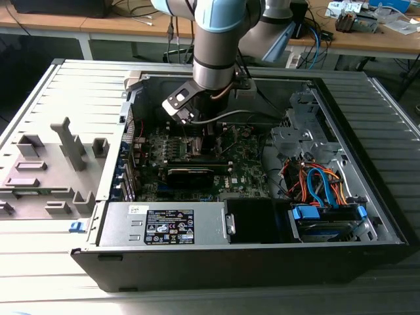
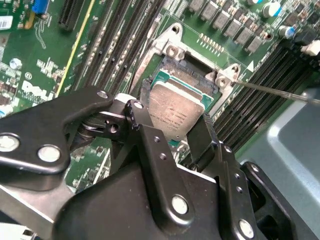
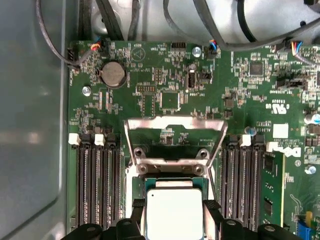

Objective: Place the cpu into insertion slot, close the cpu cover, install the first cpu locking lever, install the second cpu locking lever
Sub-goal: 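Place the cpu into insertion slot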

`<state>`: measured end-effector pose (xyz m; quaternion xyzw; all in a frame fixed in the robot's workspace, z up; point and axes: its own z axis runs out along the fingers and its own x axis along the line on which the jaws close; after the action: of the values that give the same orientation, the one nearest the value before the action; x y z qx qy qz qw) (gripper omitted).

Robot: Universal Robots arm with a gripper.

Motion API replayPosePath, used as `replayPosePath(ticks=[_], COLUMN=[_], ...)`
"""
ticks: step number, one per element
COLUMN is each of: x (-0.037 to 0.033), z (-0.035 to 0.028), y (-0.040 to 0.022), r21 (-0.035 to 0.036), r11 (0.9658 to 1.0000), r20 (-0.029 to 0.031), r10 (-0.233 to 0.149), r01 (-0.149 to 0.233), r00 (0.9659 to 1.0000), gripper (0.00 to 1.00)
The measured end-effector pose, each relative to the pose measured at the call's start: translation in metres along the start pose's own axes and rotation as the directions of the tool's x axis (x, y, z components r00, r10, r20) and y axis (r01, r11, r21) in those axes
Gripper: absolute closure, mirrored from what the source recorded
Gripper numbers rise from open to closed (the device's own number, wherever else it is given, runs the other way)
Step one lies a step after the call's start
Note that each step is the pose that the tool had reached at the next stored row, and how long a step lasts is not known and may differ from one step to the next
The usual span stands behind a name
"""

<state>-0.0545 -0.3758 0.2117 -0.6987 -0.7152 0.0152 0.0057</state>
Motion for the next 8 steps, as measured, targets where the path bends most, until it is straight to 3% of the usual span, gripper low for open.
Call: replayPosePath(ticks=[8], x=[0.0022], z=[0.0089], y=[-0.0021], r21=[0.0002], r11=[0.9999], r20=[0.0065], r10=[0.012], r01=[-0.012], r00=[0.9999], gripper=[0.45])
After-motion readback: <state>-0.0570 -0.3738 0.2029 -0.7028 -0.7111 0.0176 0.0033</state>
